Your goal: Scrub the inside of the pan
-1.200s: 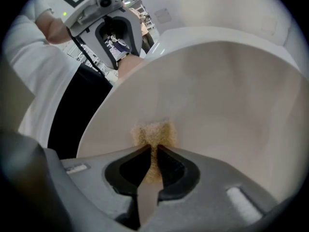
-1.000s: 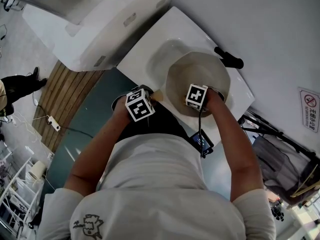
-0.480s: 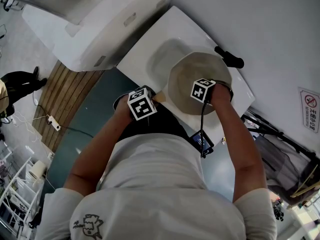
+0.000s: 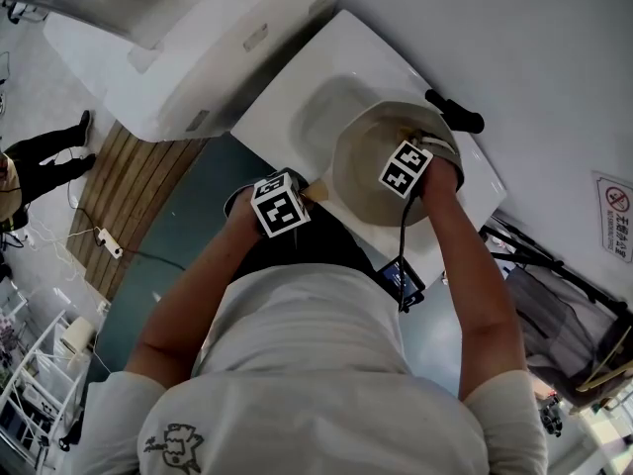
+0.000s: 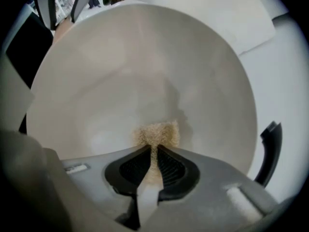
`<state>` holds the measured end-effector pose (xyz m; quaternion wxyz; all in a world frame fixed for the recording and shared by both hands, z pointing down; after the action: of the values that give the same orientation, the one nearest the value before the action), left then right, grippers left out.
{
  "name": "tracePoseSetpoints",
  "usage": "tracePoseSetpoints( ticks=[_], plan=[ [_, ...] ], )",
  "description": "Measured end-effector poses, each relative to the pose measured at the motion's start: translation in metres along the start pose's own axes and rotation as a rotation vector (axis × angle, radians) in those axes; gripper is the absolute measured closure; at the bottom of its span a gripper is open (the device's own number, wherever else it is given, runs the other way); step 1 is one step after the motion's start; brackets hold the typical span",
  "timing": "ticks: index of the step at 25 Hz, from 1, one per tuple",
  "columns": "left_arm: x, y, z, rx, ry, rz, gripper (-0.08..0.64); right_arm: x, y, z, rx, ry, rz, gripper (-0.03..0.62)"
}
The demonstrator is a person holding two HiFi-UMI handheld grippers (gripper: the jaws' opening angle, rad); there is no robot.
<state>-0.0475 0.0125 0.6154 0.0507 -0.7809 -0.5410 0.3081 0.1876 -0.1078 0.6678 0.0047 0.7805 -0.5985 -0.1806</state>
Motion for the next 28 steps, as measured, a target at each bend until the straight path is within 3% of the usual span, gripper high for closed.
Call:
tracePoseSetpoints(
  ticks=[5,12,16,20,28],
  plan=[
    [-0.002,0.0,0.002,0.006,0.015,0.006,0.41,0.0,0.038,0.009,0.156,-0.014,-0.016,0.548],
    [-0.004,-0.003,0.0,0.01,0.026,0.014,0.41,-0.041,0.073,0.021,0.259,0.085,0.008,0.548],
    [-0.004,-0.003,0.0,0.015,0.022,0.019,0.41,-0.076,0.079,0.029,0.308,0.204,0.043,0.546],
    [-0.005,-0.004,0.0,0.014,0.018,0.02,0.411,-0.108,0.068,0.033,0.312,0.291,0.076,0.546],
    [-0.003,-0.003,0.002,0.008,-0.012,0.02,0.413,-0.123,0.026,0.029,0.234,0.349,0.061,0.548]
  ],
)
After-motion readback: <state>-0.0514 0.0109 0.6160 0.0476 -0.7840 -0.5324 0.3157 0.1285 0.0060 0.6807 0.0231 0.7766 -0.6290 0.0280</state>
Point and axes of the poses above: the fingertips, and each gripper's own axes: z backward along the fingers, x to its right, y out of its top, the point moved 3 cm from there along z, backward along the fingers
